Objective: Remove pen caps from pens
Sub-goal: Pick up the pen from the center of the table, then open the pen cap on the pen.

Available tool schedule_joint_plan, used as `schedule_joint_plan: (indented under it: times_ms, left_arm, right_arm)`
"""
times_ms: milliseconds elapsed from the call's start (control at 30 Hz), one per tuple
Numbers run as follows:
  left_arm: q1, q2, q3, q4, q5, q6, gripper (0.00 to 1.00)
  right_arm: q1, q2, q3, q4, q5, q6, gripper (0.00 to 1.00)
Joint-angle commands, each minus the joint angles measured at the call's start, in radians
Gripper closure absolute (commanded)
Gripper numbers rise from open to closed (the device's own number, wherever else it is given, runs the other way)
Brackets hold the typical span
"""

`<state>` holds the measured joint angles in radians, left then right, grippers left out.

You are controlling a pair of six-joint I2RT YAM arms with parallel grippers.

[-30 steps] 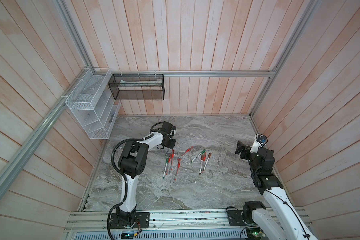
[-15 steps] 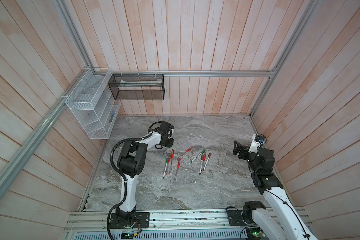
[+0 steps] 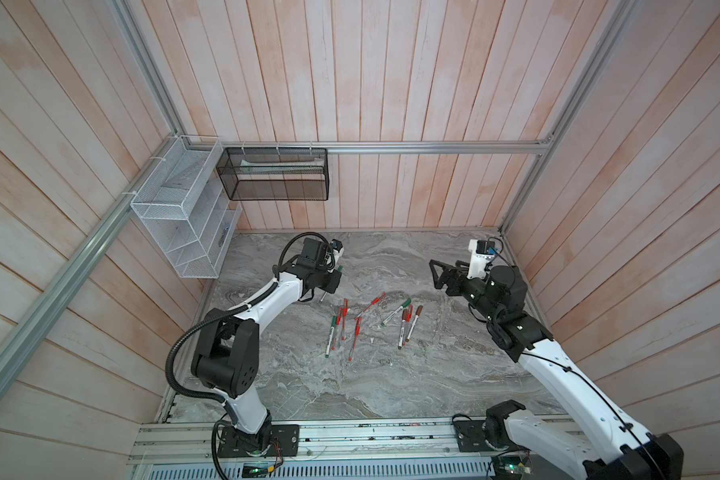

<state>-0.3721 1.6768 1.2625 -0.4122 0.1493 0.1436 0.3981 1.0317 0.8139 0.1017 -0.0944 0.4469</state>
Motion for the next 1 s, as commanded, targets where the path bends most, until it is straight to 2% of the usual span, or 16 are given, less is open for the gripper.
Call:
schedule_joint_plan:
  times_ms: [0, 133, 267, 333, 400, 600, 733, 900, 967]
  left_arm:
    - [-0.01, -0.081, -0.052, 0.035, 0.063, 0.051, 1.0]
    - [-0.008, -0.201, -0.131, 0.076, 0.096, 0.075, 1.0]
    - [-0.003, -0.281, -0.181, 0.081, 0.167, 0.103, 1.0]
    - [0.016, -0.308, -0.21, 0.099, 0.212, 0.096, 1.0]
    - [0.043, -0.317, -0.223, 0.115, 0.261, 0.073, 1.0]
    - [0.056, -0.31, -0.218, 0.128, 0.295, 0.067, 1.0]
    - [0.058, -0.302, -0.209, 0.116, 0.291, 0.072, 1.0]
    - [0.057, -0.297, -0.222, 0.128, 0.313, 0.08, 1.0]
    - [0.057, -0.295, -0.214, 0.12, 0.307, 0.08, 1.0]
  right_arm:
    - [0.054, 0.104, 0.009, 0.178, -0.126, 0.18, 0.11]
    - [0.134, 0.223, 0.0, 0.4, -0.175, 0.302, 0.16]
    - [0.192, 0.359, 0.062, 0.491, -0.217, 0.373, 0.24]
    - [0.222, 0.416, 0.078, 0.56, -0.232, 0.411, 0.25]
    - [0.251, 0.471, 0.091, 0.627, -0.219, 0.459, 0.27]
    - [0.32, 0.625, 0.148, 0.737, -0.134, 0.654, 0.34]
    - [0.343, 0.728, 0.196, 0.817, -0.157, 0.767, 0.4]
    - [0.365, 0.807, 0.257, 0.844, -0.202, 0.777, 0.44]
    - [0.369, 0.825, 0.276, 0.83, -0.21, 0.779, 0.48]
